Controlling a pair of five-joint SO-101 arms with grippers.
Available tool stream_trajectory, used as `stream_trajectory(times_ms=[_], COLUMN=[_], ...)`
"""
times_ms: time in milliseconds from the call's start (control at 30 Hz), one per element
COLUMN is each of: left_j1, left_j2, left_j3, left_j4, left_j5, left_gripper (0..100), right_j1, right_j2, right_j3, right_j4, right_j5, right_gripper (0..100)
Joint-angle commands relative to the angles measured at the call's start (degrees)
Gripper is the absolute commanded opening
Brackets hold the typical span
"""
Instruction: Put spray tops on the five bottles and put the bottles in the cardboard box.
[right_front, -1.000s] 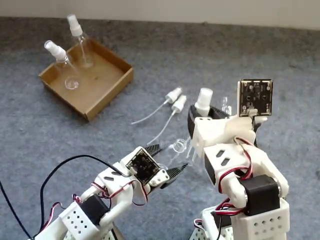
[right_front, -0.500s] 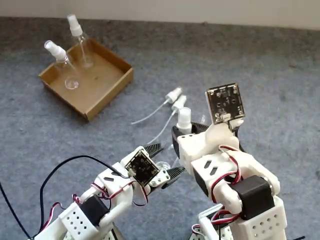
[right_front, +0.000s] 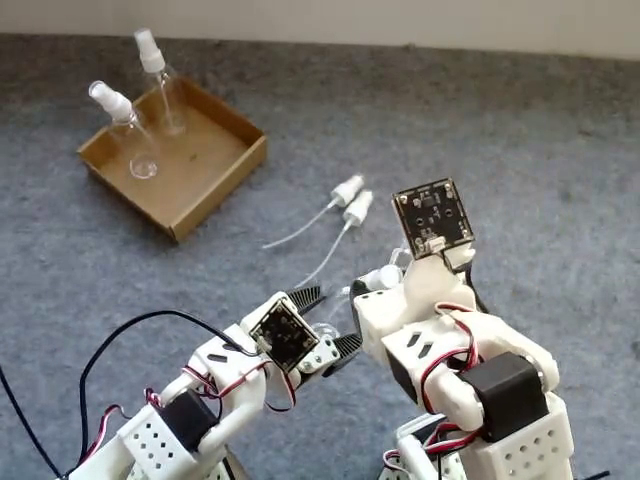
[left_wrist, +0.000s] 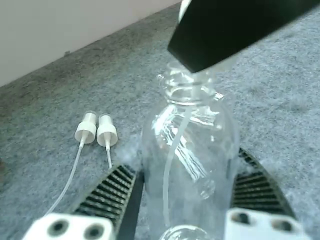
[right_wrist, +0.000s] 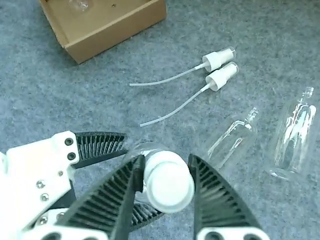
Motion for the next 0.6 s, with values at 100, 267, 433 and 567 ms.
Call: stream_trajectory(times_ms=[100,267,433,567], left_j1=[-1.1,-1.1,-1.1,-1.1], left_j2=[-1.0,-1.0,-1.0,-1.0], left_j3=[1.4,1.4,1.4,1.4], left_j4=[-1.7,-1.6,-1.6,-1.6], left_j5=[0.7,0.7,0.7,0.7], left_gripper=[13,13,13,13], right_j1=[-2.7,-8.7,-6.6,-3.6], right_j2=[-0.6,-0.6,-0.4,-0.4], right_j3=[-0.6,-0.6,-0.5,-0.5], right_j4=[0.7,0.2,0.7,0.7], right_j5=[0.7,5.5,7.2,7.5], right_gripper=[10.9,11.2,11.4,11.5])
